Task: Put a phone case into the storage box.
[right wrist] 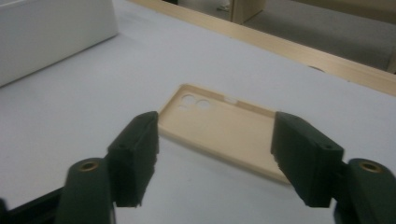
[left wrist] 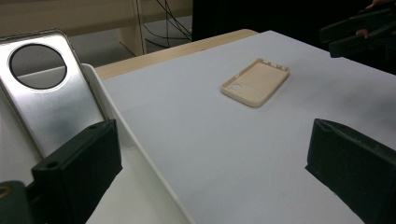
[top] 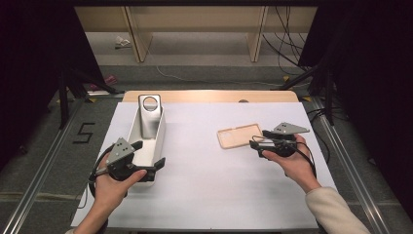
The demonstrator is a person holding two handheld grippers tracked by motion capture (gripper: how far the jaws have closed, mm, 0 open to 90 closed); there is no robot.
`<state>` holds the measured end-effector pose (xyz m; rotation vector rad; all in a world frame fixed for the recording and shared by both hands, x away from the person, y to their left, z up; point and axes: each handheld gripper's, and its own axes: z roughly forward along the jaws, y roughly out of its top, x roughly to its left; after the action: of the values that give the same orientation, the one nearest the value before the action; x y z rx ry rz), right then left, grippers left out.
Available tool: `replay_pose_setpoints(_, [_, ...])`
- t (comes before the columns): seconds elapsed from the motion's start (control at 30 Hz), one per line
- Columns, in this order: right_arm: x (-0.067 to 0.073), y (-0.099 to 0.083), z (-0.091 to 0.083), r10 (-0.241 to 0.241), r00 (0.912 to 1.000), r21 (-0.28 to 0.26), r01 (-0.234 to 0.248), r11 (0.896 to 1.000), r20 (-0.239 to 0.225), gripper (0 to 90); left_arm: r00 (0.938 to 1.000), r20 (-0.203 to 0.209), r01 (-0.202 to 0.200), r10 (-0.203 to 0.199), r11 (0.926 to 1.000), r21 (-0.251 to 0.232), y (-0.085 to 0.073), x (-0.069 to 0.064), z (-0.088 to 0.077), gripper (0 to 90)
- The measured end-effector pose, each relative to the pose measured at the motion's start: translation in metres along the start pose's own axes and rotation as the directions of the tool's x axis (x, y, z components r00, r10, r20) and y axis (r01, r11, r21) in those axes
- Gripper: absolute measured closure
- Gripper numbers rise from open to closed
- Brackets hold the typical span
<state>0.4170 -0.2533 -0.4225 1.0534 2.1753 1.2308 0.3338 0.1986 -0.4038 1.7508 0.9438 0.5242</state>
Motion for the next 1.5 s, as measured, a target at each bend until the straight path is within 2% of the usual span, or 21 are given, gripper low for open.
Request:
replay_pose_setpoints(0.17, [-0.013, 0.002, -0.002, 0.028, 0.9977, 0.025, -0.03, 0.999, 0.061, 67.2, 0.9999, -0.016, -0.002, 0.002, 0.9999, 0.011, -0.003, 0.0, 0.002, 3.6])
replay_pose_setpoints(0.23, [-0.018, 0.003, -0.003, 0.032, 0.9977, 0.038, -0.034, 0.999, 0.059, 79.2, 0.9999, -0.013, -0.004, 0.004, 0.9999, 0.012, -0.004, 0.0, 0.002, 4.1])
replay_pose_setpoints(0.3, [-0.022, 0.004, -0.002, 0.031, 0.9961, 0.06, -0.036, 0.998, 0.082, 90.0, 0.9999, -0.012, -0.005, 0.005, 0.9999, 0.013, -0.004, 0.0, 0.003, 4.5])
replay_pose_setpoints(0.5, [-0.027, 0.006, 0.006, 0.027, 0.9944, 0.117, -0.039, 0.992, 0.102, 90.0, 0.9999, -0.015, -0.003, 0.003, 0.9999, 0.013, -0.005, 0.001, 0.003, 4.9])
replay_pose_setpoints(0.97, [-0.03, 0.008, 0.021, 0.016, 0.9932, 0.162, -0.035, 0.986, 0.115, 90.0, 0.9998, -0.02, 0.0, 0.0, 0.9999, 0.013, -0.006, 0.003, 0.004, 5.2])
replay_pose_setpoints(1.3, [-0.04, 0.007, 0.043, 0.016, 0.9915, 0.229, -0.045, 0.972, 0.129, 90.0, 0.9998, -0.022, 0.0, 0.0, 0.9998, 0.022, -0.007, 0.005, 0.006, 5.3])
replay_pose_setpoints(1.5, [-0.041, 0.006, 0.052, 0.013, 0.9918, 0.258, -0.046, 0.965, 0.127, 90.0, 0.9996, -0.028, -0.004, 0.005, 0.9996, 0.027, -0.009, 0.006, 0.008, 5.6])
